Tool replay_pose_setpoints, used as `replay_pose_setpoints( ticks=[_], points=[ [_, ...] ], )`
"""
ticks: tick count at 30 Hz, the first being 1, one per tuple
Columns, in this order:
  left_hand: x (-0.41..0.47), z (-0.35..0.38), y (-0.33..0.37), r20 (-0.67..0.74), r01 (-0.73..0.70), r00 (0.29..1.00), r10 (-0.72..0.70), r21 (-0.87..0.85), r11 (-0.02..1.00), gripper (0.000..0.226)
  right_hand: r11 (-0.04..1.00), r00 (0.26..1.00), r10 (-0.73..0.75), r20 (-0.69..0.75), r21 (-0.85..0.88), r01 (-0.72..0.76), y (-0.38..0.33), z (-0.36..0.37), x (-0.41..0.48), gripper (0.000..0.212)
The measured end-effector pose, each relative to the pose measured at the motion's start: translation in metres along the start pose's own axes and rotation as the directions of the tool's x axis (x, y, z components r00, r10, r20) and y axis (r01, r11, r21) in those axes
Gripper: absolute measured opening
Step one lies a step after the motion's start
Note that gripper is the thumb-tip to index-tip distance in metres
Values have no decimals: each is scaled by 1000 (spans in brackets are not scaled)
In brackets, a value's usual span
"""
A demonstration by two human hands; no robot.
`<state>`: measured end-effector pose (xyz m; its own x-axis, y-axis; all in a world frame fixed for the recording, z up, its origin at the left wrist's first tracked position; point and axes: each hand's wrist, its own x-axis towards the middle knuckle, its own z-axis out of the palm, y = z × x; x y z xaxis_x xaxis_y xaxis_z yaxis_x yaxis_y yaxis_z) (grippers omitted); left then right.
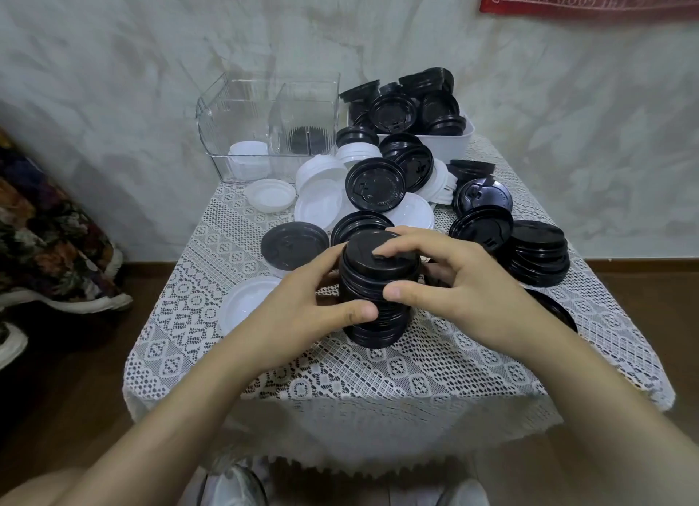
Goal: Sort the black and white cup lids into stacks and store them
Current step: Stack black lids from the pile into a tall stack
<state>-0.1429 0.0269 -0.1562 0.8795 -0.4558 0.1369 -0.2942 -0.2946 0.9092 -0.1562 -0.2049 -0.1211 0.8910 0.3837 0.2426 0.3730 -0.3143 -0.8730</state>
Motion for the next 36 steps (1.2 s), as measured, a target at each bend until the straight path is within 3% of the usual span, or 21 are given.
replay_pose_setpoints(
  ticks=[8,18,22,25,27,36],
  points=[
    [-2,-3,4,33,6,999,-6,-8,1000,60,997,1000,18,20,-76,-16,-6,0,1,33],
    [-1,-2,4,40,10,999,-9,-39,999,59,1000,999,14,-29,-18,-14,-2,7,-4,32],
    [0,-2,4,26,11,1000,-9,-40,999,56,997,989,72,-133,7,-71,2,17,-3,56],
    [1,-2,4,34,8,999,-6,-54,998,52,990,983,137,-120,-19,-140,4,21,-1,87],
    [0,-2,4,36,9,999,-7,-56,998,52,987,980,159,-124,-7,-161,4,22,-1,92],
    [1,-3,1,41,-4,999,5,-25,1000,55,985,982,170,-87,9,-170,5,18,-2,67]
  ],
)
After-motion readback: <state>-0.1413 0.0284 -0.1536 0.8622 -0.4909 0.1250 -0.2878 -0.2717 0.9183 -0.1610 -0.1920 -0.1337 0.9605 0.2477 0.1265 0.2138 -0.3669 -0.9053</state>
